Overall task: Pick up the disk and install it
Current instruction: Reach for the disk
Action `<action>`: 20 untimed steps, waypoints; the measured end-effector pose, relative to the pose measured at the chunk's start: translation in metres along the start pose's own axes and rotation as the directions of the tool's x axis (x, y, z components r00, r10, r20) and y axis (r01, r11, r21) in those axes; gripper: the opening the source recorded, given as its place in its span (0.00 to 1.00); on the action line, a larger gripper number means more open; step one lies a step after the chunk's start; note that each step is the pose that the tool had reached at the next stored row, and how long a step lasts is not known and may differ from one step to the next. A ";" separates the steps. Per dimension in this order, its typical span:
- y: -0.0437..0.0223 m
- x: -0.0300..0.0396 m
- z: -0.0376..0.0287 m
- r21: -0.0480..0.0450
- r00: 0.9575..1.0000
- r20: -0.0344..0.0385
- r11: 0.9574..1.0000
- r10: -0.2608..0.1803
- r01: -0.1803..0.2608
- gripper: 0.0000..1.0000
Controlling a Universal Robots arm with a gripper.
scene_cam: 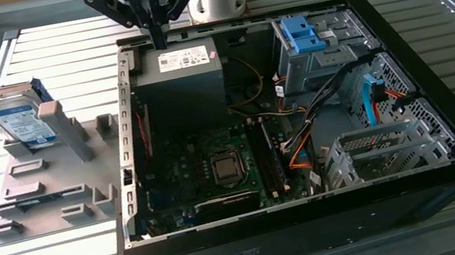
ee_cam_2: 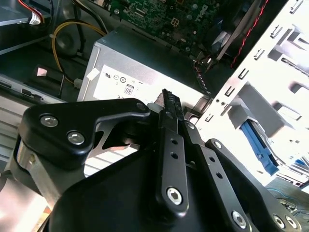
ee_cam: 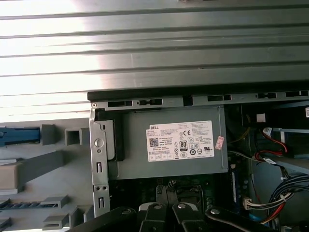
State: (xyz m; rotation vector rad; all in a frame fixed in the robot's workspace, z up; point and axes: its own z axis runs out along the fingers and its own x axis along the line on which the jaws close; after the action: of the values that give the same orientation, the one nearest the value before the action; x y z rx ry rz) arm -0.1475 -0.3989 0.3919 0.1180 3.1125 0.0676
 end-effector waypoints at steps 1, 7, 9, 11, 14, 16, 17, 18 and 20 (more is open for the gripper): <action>0.0000 0.0003 0.0000 0.000 1.000 0.000 1.000 0.000 0.000 0.11; -0.0002 0.0023 0.0001 0.000 1.000 0.000 1.000 0.000 0.000 0.11; -0.0002 0.0029 0.0001 0.000 1.000 0.000 1.000 0.000 0.000 0.11; -0.0003 0.0034 0.0002 0.000 1.000 0.000 1.000 0.000 0.000 0.11; -0.0003 0.0043 0.0002 0.000 1.000 0.000 1.000 0.000 0.000 0.11; -0.0004 0.0049 0.0003 0.000 1.000 0.000 1.000 0.000 0.000 0.11; -0.0004 0.0052 0.0003 0.000 1.000 0.000 1.000 0.000 0.000 0.11; -0.0004 0.0054 0.0003 0.000 1.000 0.000 1.000 0.000 0.000 0.11; -0.0005 0.0062 0.0004 0.000 1.000 0.000 1.000 0.000 0.000 0.11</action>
State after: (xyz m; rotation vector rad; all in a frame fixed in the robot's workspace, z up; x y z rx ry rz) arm -0.1536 -0.3989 0.3913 0.1180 3.1125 0.0677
